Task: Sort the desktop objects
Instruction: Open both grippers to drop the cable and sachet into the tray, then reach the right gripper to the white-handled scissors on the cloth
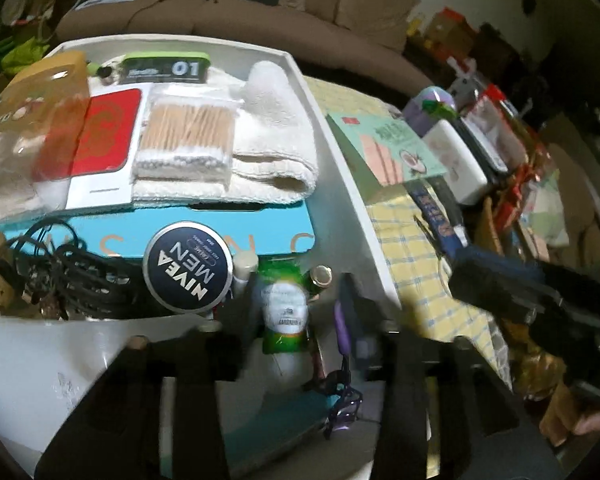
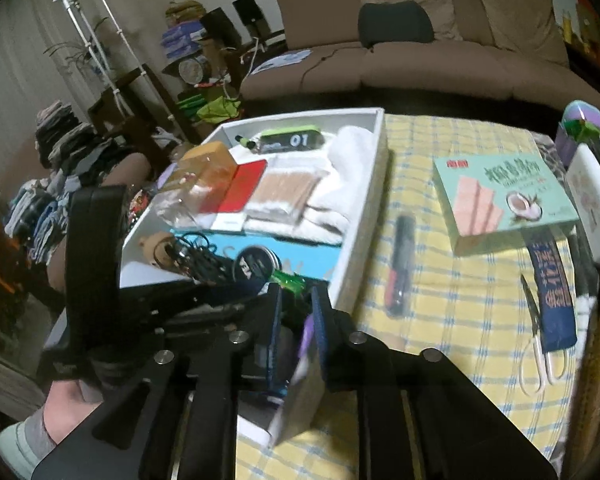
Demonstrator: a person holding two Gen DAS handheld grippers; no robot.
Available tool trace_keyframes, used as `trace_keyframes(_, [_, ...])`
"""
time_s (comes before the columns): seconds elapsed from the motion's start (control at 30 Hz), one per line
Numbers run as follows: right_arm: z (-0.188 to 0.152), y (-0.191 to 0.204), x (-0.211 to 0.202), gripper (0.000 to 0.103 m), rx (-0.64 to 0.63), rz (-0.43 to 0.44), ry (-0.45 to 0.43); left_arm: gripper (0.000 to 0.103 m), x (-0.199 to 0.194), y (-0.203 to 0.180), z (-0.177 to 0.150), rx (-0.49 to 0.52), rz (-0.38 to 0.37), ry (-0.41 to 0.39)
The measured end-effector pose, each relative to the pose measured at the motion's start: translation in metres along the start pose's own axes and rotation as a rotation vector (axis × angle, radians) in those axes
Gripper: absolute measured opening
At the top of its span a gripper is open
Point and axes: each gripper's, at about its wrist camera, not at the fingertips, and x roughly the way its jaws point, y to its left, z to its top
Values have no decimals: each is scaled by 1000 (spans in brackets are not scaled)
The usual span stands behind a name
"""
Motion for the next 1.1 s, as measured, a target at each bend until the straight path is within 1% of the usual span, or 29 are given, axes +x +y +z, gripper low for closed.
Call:
trace_keyframes(0.07, [-5, -4, -3, 25, 8, 8, -4, 65, -8, 5, -2, -28, -6, -19])
trace_keyframes(0.1, [-7, -5, -3, 26, 12, 12, -6, 72, -12, 7, -2, -38, -4, -27])
trace_keyframes(0.17, [-11, -8, -8, 33, 23, 22, -15, 75, -23, 10, -2, -53, 8, -51])
trace_keyframes(0.2, [-13, -9, -11, 35, 28, 28, -21, 84, -31, 10, -4, -55, 8, -64])
trace_keyframes(0.23, [-16, -11, -14, 43, 31, 32, -27, 85, -34, 10, -3, -53, 8, -71])
trace_keyframes(0.27, [-19, -13, -18, 56, 34, 27, -36, 86, -40, 8, -4, -47, 6, -85])
trace_keyframes(0.3, [-21, -16, -23, 63, 36, 18, -47, 98, -45, 5, -5, -39, -1, -96])
trace_keyframes(0.33, [-25, -20, -29, 76, 40, 5, -64, 103, -50, 0, -8, -27, -12, -110])
trace_keyframes(0.37, [-29, -23, -33, 88, 45, -4, -74, 103, -56, -5, -11, -19, -24, -130])
trace_keyframes(0.43, [-38, -33, -41, 96, 60, -30, -80, 103, -65, -19, -22, 2, -47, -152])
trace_keyframes(0.47, [-42, -39, -44, 98, 62, -46, -79, 103, -67, -25, -25, 10, -51, -155])
trace_keyframes(0.57, [-55, -61, -56, 98, 62, -105, -79, 103, -72, -46, -41, 23, -77, -173])
trace_keyframes(0.67, [-63, -90, -71, 98, 68, -166, -82, 103, -71, -62, -59, 8, -131, -180])
trace_keyframes(0.77, [-65, -114, -86, 98, 54, -252, -87, 103, -60, -80, -76, 15, -152, -167])
trace_keyframes(0.83, [-64, -129, -97, 98, 54, -277, -95, 103, -49, -94, -85, 37, -167, -144])
trace_keyframes(0.9, [-62, -137, -101, 95, 48, -289, -95, 103, -38, -106, -92, 68, -170, -127])
trace_keyframes(0.93, [-60, -142, -102, 90, 41, -304, -97, 103, -36, -114, -96, 99, -163, -136])
trace_keyframes(0.97, [-58, -145, -101, 81, 35, -312, -94, 103, -33, -122, -100, 128, -160, -138])
trace_keyframes(1.0, [-57, -148, -98, 76, 29, -313, -86, 103, -30, -128, -103, 152, -164, -130])
trace_keyframes(1.07, [-57, -150, -88, 53, 11, -315, -57, 103, -27, -140, -113, 196, -164, -133])
trace_keyframes(1.1, [-58, -151, -78, 50, -6, -322, -31, 103, -26, -145, -117, 222, -164, -135])
